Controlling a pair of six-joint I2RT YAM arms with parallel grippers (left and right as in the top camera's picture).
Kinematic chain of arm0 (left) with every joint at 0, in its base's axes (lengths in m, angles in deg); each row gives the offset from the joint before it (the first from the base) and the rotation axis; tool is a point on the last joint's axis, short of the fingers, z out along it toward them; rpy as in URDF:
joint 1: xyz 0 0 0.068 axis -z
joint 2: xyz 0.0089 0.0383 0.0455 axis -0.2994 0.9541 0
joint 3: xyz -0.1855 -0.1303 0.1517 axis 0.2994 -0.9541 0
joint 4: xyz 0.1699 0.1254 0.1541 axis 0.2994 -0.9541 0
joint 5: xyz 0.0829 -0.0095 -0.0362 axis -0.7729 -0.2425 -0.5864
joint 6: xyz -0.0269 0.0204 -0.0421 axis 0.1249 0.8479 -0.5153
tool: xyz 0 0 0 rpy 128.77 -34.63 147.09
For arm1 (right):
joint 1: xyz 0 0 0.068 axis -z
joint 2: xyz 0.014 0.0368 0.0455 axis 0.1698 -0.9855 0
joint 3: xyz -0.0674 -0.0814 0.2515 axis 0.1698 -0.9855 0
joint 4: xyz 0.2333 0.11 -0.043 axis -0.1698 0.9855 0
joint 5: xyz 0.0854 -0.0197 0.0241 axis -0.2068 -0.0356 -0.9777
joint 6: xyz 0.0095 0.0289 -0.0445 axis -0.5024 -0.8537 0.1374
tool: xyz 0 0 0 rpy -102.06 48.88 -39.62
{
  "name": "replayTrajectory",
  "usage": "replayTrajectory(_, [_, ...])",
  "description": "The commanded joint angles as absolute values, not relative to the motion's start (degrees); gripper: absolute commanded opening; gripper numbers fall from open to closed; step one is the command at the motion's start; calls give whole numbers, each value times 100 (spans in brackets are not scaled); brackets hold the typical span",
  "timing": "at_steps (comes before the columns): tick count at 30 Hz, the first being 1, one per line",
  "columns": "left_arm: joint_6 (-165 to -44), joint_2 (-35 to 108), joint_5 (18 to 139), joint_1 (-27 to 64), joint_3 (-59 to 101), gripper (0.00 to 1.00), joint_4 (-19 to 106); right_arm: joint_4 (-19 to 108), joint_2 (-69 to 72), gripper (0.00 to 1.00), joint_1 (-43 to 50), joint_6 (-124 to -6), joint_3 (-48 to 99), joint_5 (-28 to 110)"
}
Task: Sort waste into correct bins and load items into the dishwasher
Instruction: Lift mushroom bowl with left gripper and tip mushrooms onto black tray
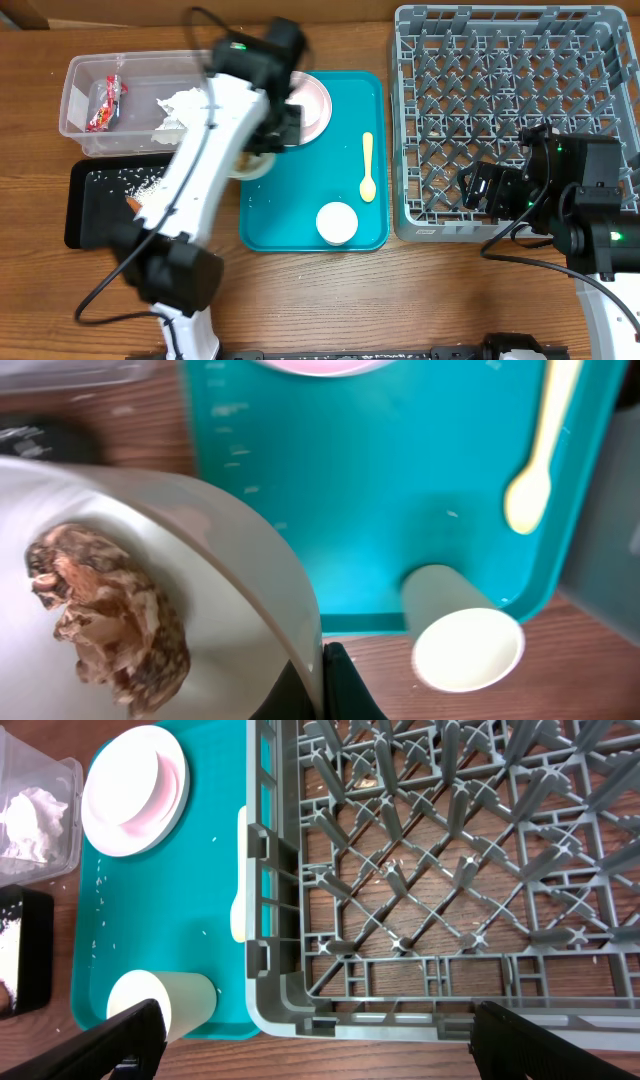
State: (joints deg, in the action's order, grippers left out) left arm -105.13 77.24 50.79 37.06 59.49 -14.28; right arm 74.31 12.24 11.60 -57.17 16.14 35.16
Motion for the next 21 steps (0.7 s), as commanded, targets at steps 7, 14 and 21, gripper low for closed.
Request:
replayTrajectory(7, [-8977, 6779, 6196, 1782, 5599, 5, -1476, 7374, 1250, 100, 1138, -5693, 1608, 3553])
replayTrajectory(14, [-7493, 6771, 8443, 593, 4231, 4, -716, 7381, 1250, 100, 1138, -5693, 1608, 3553])
replayTrajectory(21, [-5956, 6773, 10736, -585, 2815, 4, -351, 7418, 1250, 100, 1138, -5693, 1608, 3553])
